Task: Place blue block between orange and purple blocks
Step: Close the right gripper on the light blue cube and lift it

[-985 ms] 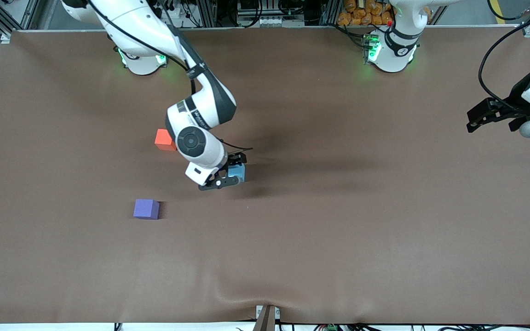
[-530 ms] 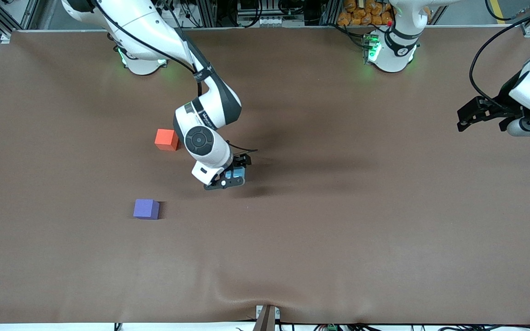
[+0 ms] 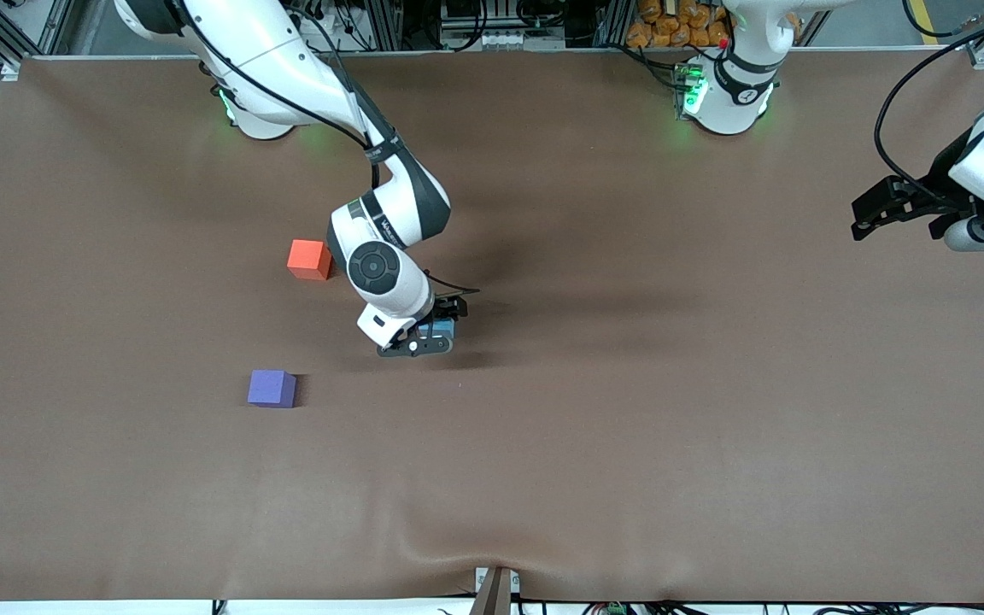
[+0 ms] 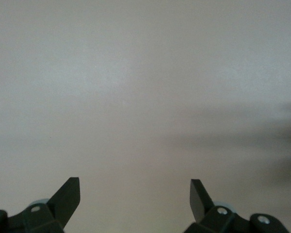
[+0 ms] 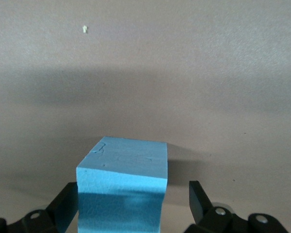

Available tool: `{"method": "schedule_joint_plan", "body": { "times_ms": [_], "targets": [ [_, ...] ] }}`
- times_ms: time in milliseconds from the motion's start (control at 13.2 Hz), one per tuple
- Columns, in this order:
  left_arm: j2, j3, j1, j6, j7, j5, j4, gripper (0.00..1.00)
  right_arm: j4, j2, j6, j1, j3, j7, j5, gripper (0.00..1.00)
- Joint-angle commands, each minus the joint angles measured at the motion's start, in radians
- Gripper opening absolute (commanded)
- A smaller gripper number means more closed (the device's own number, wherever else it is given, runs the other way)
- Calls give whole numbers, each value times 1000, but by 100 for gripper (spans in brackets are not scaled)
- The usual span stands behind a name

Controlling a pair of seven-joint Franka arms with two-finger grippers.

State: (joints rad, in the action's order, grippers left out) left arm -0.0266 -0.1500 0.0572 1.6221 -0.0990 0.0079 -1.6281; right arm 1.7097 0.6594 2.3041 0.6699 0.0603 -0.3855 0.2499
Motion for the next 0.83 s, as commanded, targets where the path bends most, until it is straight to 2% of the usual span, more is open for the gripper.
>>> {"method": "schedule_joint_plan", "body": {
  "times_ms": [0,76,152,227,530,758],
  "targets": [
    [-18,-3,12,-8,-7,-17,-10,100,-9,8,9,10,4,-21,2,100],
    [-19,0,15,-7,-5,-17,-12,100,-9,8,17,10,4,-21,0,64],
    [-18,0,21,-5,-5,-17,-9,100,-9,9,18,8,4,-21,0,21],
    [-18,0,24,-5,-4,-17,-9,100,-9,8,20,2,4,-21,0,1],
    [-12,-2,24,8,-4,-17,-6,100,-7,-35,17,-15,6,-23,2,0],
    [-12,-5,23,8,4,-17,-6,100,4,-156,-8,-33,12,-36,2,0]
  ]
}}
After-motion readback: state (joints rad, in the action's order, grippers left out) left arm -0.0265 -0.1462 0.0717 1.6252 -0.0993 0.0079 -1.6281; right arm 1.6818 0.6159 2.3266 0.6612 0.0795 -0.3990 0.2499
